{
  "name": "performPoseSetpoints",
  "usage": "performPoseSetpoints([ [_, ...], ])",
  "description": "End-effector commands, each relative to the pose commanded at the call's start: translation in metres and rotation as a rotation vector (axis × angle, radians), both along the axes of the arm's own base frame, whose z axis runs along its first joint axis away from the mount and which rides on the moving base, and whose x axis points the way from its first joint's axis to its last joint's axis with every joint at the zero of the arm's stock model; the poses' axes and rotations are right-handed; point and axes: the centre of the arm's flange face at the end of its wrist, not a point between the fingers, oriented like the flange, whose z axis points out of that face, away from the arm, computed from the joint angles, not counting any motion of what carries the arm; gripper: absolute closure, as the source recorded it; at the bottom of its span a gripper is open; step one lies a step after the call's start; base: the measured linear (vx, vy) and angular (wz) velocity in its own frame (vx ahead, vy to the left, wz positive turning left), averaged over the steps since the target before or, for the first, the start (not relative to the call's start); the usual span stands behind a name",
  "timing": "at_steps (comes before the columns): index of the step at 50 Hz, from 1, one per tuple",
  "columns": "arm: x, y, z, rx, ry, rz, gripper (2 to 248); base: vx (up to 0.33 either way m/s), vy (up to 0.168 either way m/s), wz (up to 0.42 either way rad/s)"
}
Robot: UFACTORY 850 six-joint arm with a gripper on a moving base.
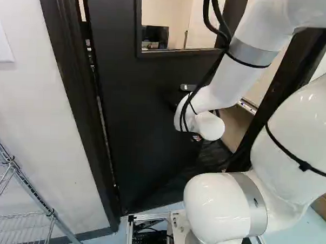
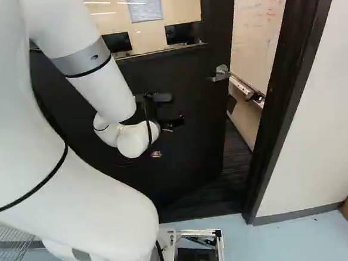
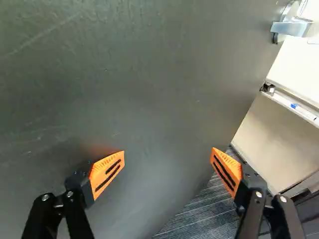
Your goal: Open the door and move inside
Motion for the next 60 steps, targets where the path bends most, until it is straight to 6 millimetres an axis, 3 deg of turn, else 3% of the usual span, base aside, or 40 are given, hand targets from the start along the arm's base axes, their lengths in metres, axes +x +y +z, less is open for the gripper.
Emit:
performPoseSetpoints([
  [60,0.028,0.045,0.001,0.046,0.004,0.026,3,0.000,0.000,0.000],
])
